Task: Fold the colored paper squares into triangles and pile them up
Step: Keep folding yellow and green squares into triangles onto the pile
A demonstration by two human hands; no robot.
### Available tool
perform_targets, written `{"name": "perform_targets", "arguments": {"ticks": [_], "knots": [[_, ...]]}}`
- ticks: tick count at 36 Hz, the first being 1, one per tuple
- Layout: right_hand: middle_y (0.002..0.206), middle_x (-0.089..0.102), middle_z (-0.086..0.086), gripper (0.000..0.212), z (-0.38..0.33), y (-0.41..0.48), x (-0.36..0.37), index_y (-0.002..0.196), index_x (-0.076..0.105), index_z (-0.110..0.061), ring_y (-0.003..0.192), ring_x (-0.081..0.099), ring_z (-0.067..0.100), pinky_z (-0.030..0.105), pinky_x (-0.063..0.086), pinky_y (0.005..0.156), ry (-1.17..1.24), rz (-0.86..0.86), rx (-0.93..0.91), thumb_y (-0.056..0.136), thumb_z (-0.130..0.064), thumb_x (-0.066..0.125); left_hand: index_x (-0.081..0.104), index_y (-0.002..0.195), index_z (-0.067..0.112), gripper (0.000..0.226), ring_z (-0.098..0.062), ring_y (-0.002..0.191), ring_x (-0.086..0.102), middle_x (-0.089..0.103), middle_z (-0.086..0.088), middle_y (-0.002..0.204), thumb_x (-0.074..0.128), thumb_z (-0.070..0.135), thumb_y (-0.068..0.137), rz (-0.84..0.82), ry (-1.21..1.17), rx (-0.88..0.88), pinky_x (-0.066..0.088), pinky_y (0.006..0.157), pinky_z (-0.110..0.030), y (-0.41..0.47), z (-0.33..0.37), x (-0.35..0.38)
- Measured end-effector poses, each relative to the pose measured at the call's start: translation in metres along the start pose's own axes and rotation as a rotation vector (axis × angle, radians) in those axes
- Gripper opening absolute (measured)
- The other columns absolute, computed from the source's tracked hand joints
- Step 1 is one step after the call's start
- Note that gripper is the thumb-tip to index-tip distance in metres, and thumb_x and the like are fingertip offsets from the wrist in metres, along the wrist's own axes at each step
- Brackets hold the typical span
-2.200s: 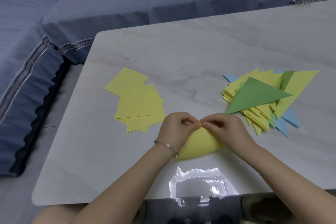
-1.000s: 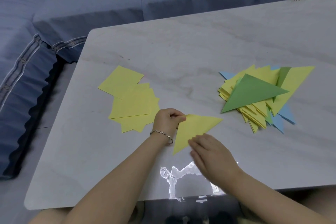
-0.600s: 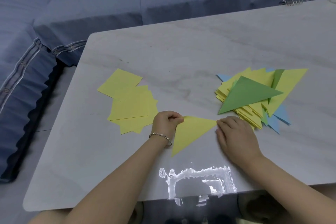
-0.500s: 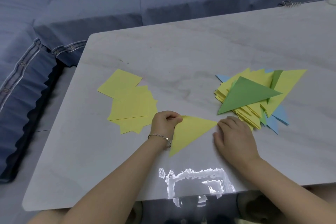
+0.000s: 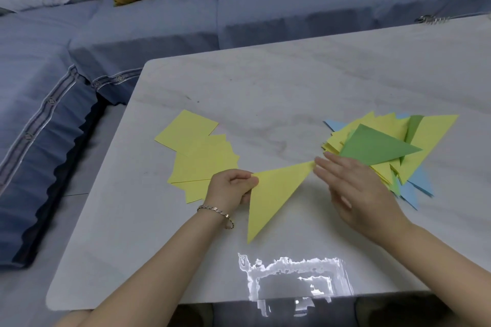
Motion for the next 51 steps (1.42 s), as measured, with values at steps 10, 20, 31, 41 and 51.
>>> {"name": "perform_targets", "arguments": {"ticks": [10, 20, 31, 41, 51], "knots": [[0.117, 0.065, 0.005, 0.03, -0.036, -0.003, 0.014, 0.117, 0.054, -0.013, 0.117, 0.054, 0.024, 0.035, 0.042, 0.094, 0.02, -0.003, -0.165, 0.101, -0.011, 0.028, 0.059, 0.073, 0.005, 0.014, -0.005, 0.047, 0.061, 0.063, -0.003, 0.059, 0.058, -0.002, 0.086, -0.202, -0.052, 0.013, 0.052, 0.048, -0.018, -0.01, 0.011, 0.036], [0.132, 0.052, 0.017, 0.05, 0.089, -0.017, -0.01, 0.12, 0.058, 0.001, 0.124, 0.046, 0.038, 0.046, 0.032, 0.101, -0.35, -0.151, 0.495, 0.074, 0.007, 0.041, 0.026, 0.143, 0.015, 0.059, -0.018, 0.138, 0.027, 0.023, -0.001, 0.152, 0.049, 0.018, 0.089, 0.045, 1.239, 0.256, 0.027, 0.108, -0.028, 0.037, 0.007, -0.04], [0.112, 0.061, 0.029, 0.04, 0.074, -0.032, 0.051, 0.097, 0.067, 0.008, 0.102, 0.059, 0.049, 0.062, 0.046, 0.08, -0.216, -0.322, 0.588, 0.057, 0.009, 0.065, 0.026, 0.139, 0.008, 0.051, -0.028, 0.106, 0.05, 0.052, -0.011, 0.12, 0.039, 0.006, 0.09, -0.1, 1.729, 0.365, 0.045, 0.079, -0.036, 0.065, -0.009, -0.035], [0.107, 0.068, 0.009, 0.041, 0.014, -0.021, 0.054, 0.087, 0.074, -0.013, 0.101, 0.065, 0.03, 0.041, 0.043, 0.085, -0.008, -0.241, 0.401, 0.076, -0.022, 0.035, 0.072, 0.089, 0.007, 0.067, -0.02, 0.034, 0.043, 0.049, 0.0, 0.042, 0.081, -0.001, 0.023, 0.176, 1.679, 0.677, -0.007, 0.052, -0.016, 0.05, 0.018, -0.035], [0.122, 0.06, 0.01, 0.043, 0.014, -0.019, 0.051, 0.114, 0.065, -0.012, 0.111, 0.058, 0.027, 0.033, 0.035, 0.094, 0.13, -0.245, 0.481, 0.072, -0.006, 0.052, 0.067, 0.088, 0.011, 0.026, -0.013, 0.08, 0.052, 0.064, -0.001, 0.078, 0.047, 0.011, 0.072, 0.374, 0.96, 0.708, 0.038, 0.048, -0.026, 0.008, 0.046, -0.04]]}}
Point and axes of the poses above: each hand's wrist, its own y-axis towards the middle knuckle, its own x-axis out of the palm, z = x × y, the point moved 9 cm from there along y, towards the middle knuckle
